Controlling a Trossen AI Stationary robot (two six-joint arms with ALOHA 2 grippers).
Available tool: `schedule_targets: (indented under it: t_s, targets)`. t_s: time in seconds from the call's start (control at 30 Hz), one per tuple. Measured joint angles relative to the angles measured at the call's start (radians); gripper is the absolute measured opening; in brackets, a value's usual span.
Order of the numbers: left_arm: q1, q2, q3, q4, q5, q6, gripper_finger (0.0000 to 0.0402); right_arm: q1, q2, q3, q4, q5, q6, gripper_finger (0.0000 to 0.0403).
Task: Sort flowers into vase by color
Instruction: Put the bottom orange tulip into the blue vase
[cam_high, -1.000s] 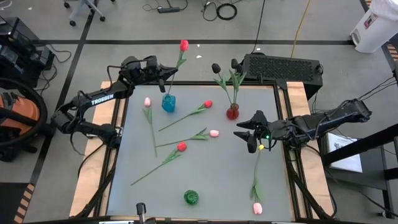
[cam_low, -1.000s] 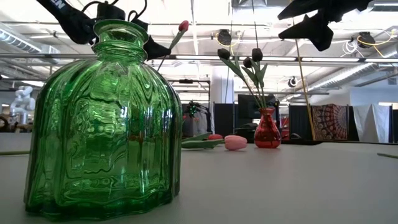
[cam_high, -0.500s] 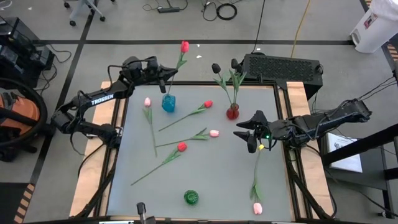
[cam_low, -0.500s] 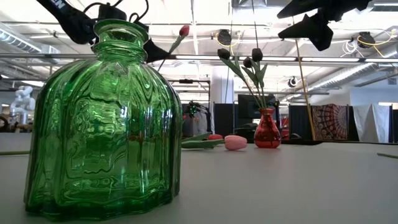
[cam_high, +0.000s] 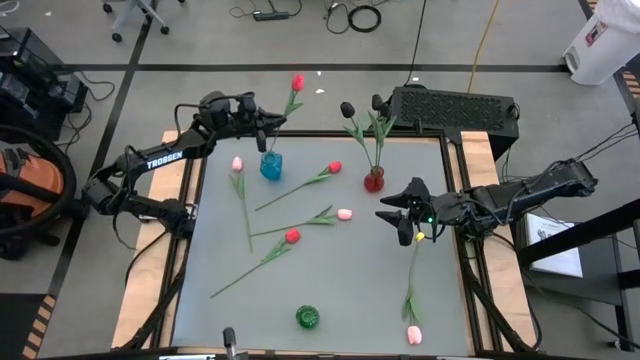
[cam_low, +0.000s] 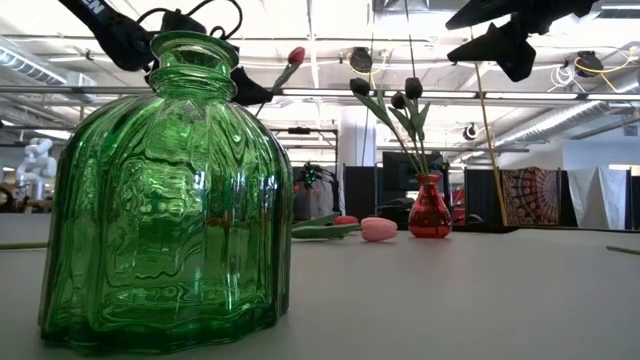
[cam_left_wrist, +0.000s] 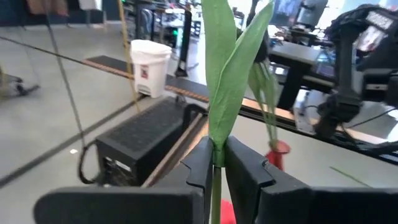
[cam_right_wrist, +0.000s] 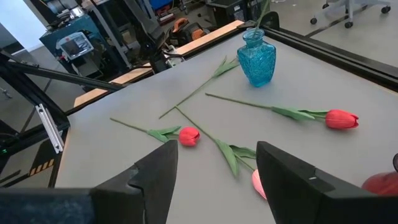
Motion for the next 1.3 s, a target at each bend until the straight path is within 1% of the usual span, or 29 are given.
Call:
schedule_targets:
  t_s: [0.13,0.67,0.77,0.87,1.0,1.07,1.17,1.3]
  targets:
    - [0.000,0.000,0.000,-0.041,0.010,-0.033,0.0043,0.000,0.000,0.000,-0.001,0.000,-0.001,0.0210]
    - [0.000,0.000,0.000,-0.224,0.033,-0.075,0.0044,0.000,0.000,0.000,-0.009,0.000,-0.039,0.0210]
    - [0.000,-0.002,0.000,-0.241,0.054,-0.092,0.0044,0.000,0.000,0.000,-0.016,0.000,-0.060,0.0210]
    - [0.000,-0.020,0.000,-0.309,0.060,-0.091,0.0044,0.000,0.000,0.000,-0.016,0.000,-0.096,0.0210]
    - [0.000,-0.051,0.000,-0.416,0.029,-0.073,0.0044,0.000,0.000,0.000,-0.016,0.001,-0.132,0.0210]
    - [0.000,-0.071,0.000,-0.464,-0.007,-0.049,0.0044,0.000,0.000,0.000,-0.016,0.001,-0.143,0.0210]
    - [0.000,-0.097,0.000,-0.504,-0.038,-0.014,0.0044,0.000,0.000,0.000,-0.016,0.001,-0.160,0.0210]
    - [0.000,-0.117,0.000,-0.531,-0.058,-0.011,0.0050,0.000,0.000,0.000,-0.016,0.001,-0.168,0.0210]
